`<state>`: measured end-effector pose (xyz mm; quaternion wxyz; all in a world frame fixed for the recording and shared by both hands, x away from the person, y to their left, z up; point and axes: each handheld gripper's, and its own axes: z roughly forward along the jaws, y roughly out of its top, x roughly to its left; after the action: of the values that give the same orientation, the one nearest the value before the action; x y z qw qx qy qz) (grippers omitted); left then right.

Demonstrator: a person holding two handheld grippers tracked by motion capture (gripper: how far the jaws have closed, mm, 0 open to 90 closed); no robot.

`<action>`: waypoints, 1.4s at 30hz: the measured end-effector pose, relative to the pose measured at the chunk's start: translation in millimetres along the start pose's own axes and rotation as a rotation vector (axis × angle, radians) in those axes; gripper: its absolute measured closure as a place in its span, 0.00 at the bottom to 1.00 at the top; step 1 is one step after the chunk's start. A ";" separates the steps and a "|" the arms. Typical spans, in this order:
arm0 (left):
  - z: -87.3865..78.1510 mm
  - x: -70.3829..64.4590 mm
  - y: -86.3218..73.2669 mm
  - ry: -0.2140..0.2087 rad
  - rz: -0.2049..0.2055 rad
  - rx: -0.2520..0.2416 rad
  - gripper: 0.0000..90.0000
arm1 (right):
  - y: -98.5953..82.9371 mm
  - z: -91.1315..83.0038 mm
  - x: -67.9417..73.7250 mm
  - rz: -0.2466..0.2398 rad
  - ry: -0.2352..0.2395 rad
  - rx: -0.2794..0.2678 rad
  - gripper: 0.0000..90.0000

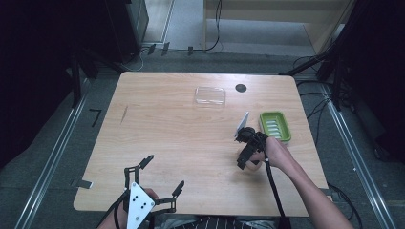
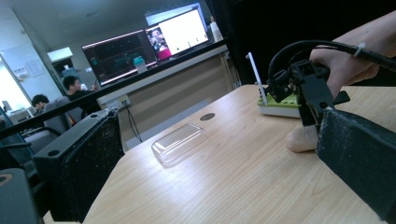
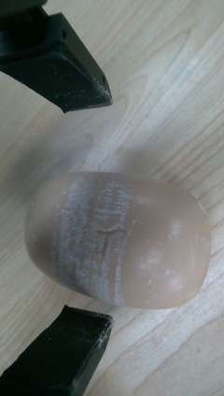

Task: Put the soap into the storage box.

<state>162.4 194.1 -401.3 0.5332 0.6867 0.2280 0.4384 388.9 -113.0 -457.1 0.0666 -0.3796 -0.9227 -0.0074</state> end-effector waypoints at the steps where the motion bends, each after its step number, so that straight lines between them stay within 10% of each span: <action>1: 0.1 0.0 0.0 -0.001 -0.001 -0.002 0.01 | 0.6 1.6 0.1 -0.002 -0.003 0.000 0.00; 42: -0.7 0.2 0.1 0.000 -0.002 -0.001 0.01 | 1.8 9.8 3.3 0.057 -0.102 -0.023 0.33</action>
<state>161.9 194.5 -401.1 0.5340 0.6861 0.2286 0.4381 386.7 -108.8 -466.4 0.0153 -0.4062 -0.9136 0.0033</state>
